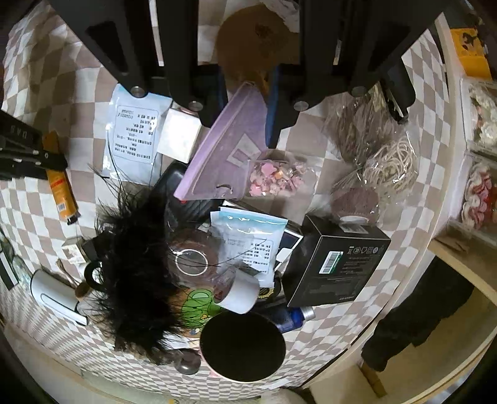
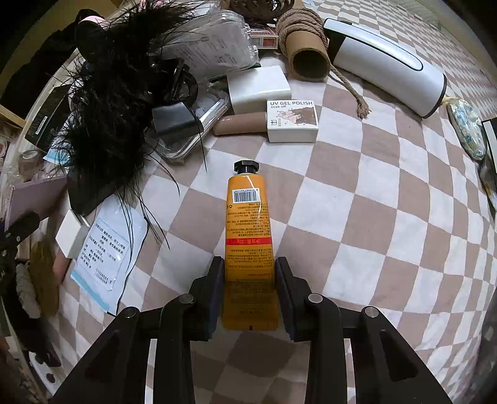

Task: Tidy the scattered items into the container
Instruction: 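Lift the orange tube with the right tool while the left grasps the lilac card, then carry the orange tube and lilac card over to the clear container, then lower both tools into the container and open them to release the items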

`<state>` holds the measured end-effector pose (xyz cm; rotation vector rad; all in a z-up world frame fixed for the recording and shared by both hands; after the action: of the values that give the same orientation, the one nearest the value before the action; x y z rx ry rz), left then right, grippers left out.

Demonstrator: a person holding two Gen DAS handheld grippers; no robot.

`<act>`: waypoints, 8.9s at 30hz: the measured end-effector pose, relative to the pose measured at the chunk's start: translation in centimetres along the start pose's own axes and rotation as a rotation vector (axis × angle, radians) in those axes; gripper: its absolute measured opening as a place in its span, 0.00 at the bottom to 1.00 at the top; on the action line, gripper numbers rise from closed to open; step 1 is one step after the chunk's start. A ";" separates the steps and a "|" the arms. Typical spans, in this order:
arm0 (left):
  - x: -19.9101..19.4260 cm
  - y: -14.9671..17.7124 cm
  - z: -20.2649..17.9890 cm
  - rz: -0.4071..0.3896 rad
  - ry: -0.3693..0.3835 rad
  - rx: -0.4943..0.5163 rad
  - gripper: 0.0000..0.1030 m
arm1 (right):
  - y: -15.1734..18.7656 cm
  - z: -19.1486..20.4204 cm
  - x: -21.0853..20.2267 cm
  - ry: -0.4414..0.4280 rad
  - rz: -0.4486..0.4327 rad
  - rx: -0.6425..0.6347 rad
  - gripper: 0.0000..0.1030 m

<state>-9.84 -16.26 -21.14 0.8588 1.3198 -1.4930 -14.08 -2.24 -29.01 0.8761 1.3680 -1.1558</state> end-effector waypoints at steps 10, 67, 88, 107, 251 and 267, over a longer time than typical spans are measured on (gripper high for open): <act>-0.8 -0.1 0.3 -0.027 0.019 -0.022 0.10 | -0.3 1.5 0.2 -0.005 -0.001 0.015 0.33; -5.1 -1.1 -2.1 -0.143 0.109 -0.019 0.07 | 3.1 -6.6 -5.3 0.032 0.013 -0.026 0.43; -6.9 -1.6 -3.7 -0.178 0.130 -0.003 0.07 | 2.9 -7.4 -9.4 0.055 -0.100 -0.034 0.29; -12.7 -2.3 -7.9 -0.304 0.173 0.029 0.07 | 4.3 -13.3 -18.1 0.113 -0.291 0.057 0.29; -24.7 -3.5 -59.2 -0.416 0.544 0.590 0.42 | 27.2 -56.4 -28.0 0.344 -0.323 0.760 0.56; -25.0 -3.3 -58.7 -0.414 0.581 0.587 0.84 | 27.7 -56.4 -28.0 0.358 -0.321 0.781 0.56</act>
<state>-9.41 46.05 -7.20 1.5526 1.5566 -2.1123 1.15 61.88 -9.42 1.5042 1.3736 -1.9121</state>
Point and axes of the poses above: each gripper's, at about its wrist camera, not at the fingertips, and x roughly the way its jaws point, z to its left, y to its underside, the point moved 4 cm from there along x, roughly the way its jaws point, and after that the axes turned 3 degrees about y, right-handed, at the moved point
